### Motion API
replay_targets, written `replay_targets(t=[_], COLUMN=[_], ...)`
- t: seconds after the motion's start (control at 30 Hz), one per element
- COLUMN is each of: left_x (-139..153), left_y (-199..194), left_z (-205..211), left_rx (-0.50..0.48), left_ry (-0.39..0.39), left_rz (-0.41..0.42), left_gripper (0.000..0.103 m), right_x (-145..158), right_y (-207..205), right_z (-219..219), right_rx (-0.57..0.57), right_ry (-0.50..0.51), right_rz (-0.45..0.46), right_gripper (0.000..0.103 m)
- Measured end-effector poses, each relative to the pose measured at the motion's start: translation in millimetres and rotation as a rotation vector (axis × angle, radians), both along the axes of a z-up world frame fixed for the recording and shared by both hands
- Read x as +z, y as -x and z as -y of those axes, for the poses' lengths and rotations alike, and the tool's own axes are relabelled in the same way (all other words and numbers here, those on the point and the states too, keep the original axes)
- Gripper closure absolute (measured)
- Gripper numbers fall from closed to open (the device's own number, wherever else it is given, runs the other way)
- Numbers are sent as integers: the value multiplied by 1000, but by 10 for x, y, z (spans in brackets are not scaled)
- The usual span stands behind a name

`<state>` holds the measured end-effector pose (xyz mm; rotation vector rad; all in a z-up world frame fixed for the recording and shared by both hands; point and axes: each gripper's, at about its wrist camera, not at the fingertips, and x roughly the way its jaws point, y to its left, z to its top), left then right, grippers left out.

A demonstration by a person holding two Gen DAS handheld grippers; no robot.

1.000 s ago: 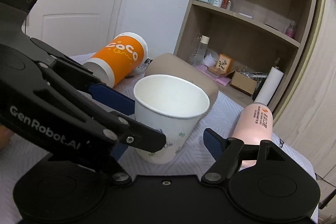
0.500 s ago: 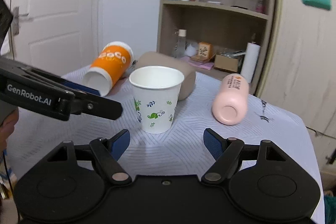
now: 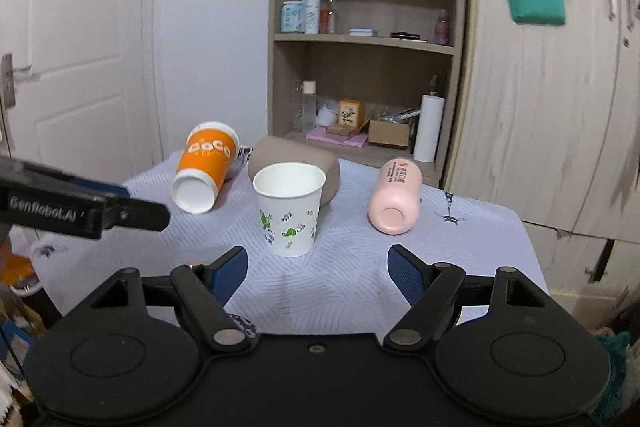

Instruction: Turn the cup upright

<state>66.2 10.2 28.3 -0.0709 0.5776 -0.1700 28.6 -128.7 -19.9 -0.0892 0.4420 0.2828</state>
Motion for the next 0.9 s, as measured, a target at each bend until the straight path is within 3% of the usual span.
replay_targets(t=[0.27, 0.5, 0.7, 0.83, 0.9], left_x=[101, 136, 211, 232, 241], left_y=[226, 330, 401, 425, 438], left_z=[-65, -78, -157, -165, -162], left_rx=[49, 101, 146, 148, 137], left_ry=[-11, -51, -42, -57, -58], left_rz=[-11, 13, 43, 50, 55], left_gripper=[27, 22, 15, 11, 8], right_x=[147, 145, 150, 158, 167], right_y=[297, 333, 362, 394, 385], right_z=[40, 36, 32, -9, -35], right_rx=[-116, -144, -135, -134, -160], right_ry=[-38, -80, -86, -82, -52], right_rz=[56, 32, 34, 58, 52], right_gripper=[21, 17, 13, 0, 0])
